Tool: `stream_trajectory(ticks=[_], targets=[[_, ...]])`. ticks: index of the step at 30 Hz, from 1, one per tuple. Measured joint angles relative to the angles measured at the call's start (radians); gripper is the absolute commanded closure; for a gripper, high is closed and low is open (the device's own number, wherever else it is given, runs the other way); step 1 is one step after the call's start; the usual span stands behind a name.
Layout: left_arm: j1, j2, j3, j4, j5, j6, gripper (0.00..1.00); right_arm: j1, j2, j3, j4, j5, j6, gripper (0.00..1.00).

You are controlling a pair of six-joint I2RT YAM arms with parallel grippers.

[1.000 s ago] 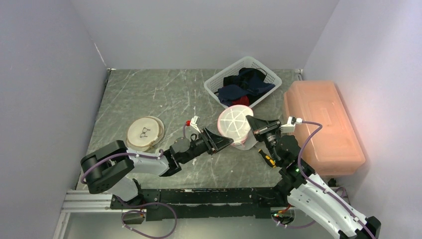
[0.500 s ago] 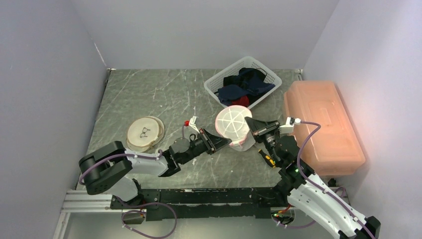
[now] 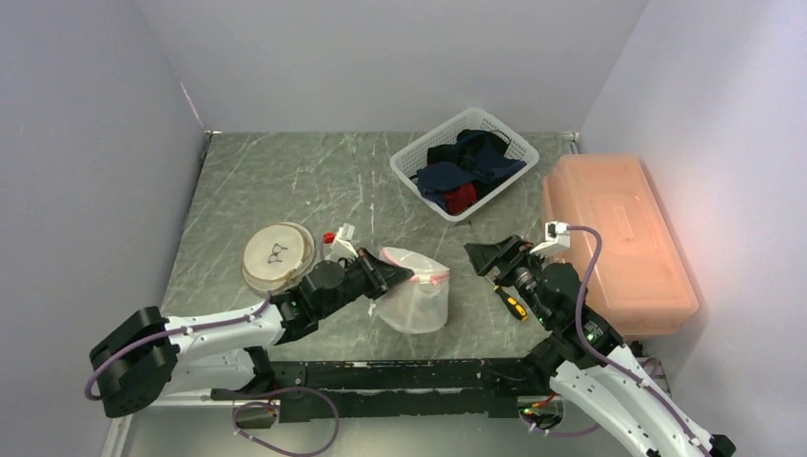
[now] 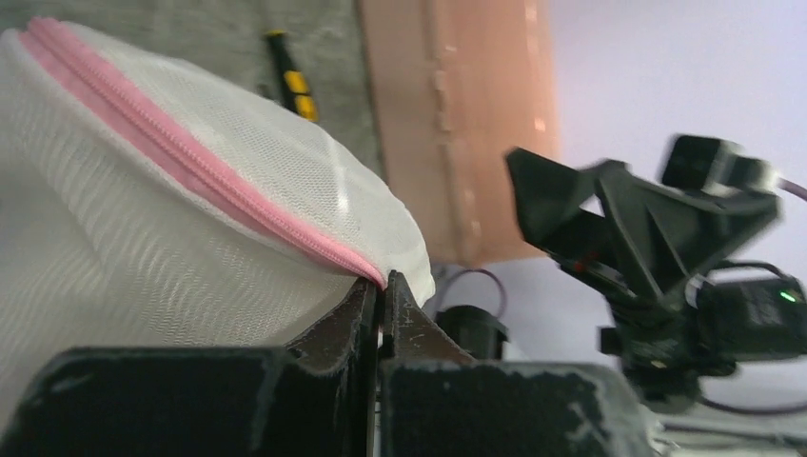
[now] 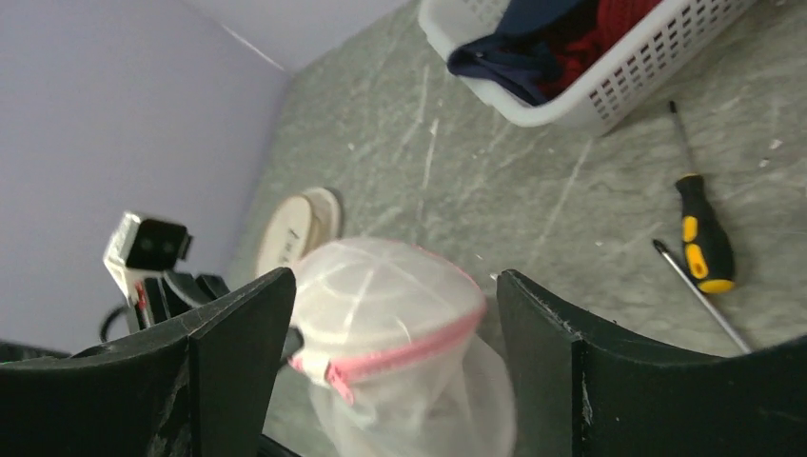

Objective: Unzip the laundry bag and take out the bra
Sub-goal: Pick up the laundry bag at the center of the board, then unzip the laundry bag at the center of the board.

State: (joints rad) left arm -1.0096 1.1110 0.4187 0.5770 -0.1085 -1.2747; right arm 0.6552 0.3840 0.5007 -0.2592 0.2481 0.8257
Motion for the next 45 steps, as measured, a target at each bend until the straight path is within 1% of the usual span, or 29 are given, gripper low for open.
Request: stream_trajectory(ticks=[4,6,9,11,15,20,23,26,28,30,33,35,42,45], targets=[[0.050,-0.035,-0.020,-0.149,-0.001,0.021,0.97,0.000,-0.011,-0.027,-0.029,-0.056,-0.084,0.19],[0.063,-0.058,-0.021,-0.225,0.000,0.051,0.97,0.000,-0.011,-0.052,-0.028,-0.122,-0.121,0.21],[0.072,-0.108,-0.020,-0.317,0.000,0.098,0.97,0.000,0.059,-0.051,-0.020,-0.237,-0.174,0.25],[0.074,-0.146,-0.014,-0.370,-0.002,0.136,0.97,0.001,0.135,-0.042,-0.006,-0.315,-0.206,0.27],[0.075,-0.195,0.039,-0.458,-0.003,0.218,0.97,0.001,0.223,-0.040,0.043,-0.456,-0.240,0.29],[0.078,-0.213,0.122,-0.497,-0.002,0.299,0.97,0.002,0.292,-0.030,0.172,-0.592,-0.229,0.26],[0.079,-0.213,0.134,-0.496,-0.002,0.331,0.97,0.004,0.319,-0.032,0.265,-0.618,-0.190,0.25],[0.082,-0.212,0.134,-0.510,-0.004,0.348,0.98,0.004,0.286,-0.085,0.414,-0.605,-0.132,0.23],[0.082,-0.213,0.133,-0.520,-0.010,0.355,0.97,0.004,0.261,-0.126,0.472,-0.589,-0.106,0.23],[0.082,-0.214,0.133,-0.532,-0.018,0.358,0.97,0.004,0.268,-0.129,0.478,-0.585,-0.100,0.25],[0.086,-0.223,0.127,-0.545,-0.025,0.362,0.97,0.004,0.321,-0.113,0.491,-0.595,-0.100,0.28],[0.088,-0.229,0.125,-0.550,-0.028,0.362,0.97,0.004,0.357,-0.113,0.503,-0.607,-0.095,0.31],[0.090,-0.232,0.123,-0.553,-0.031,0.360,0.97,0.008,0.457,-0.113,0.569,-0.699,-0.084,0.43],[0.091,-0.232,0.118,-0.557,-0.034,0.354,0.97,0.017,0.495,-0.113,0.575,-0.727,-0.082,0.44]])
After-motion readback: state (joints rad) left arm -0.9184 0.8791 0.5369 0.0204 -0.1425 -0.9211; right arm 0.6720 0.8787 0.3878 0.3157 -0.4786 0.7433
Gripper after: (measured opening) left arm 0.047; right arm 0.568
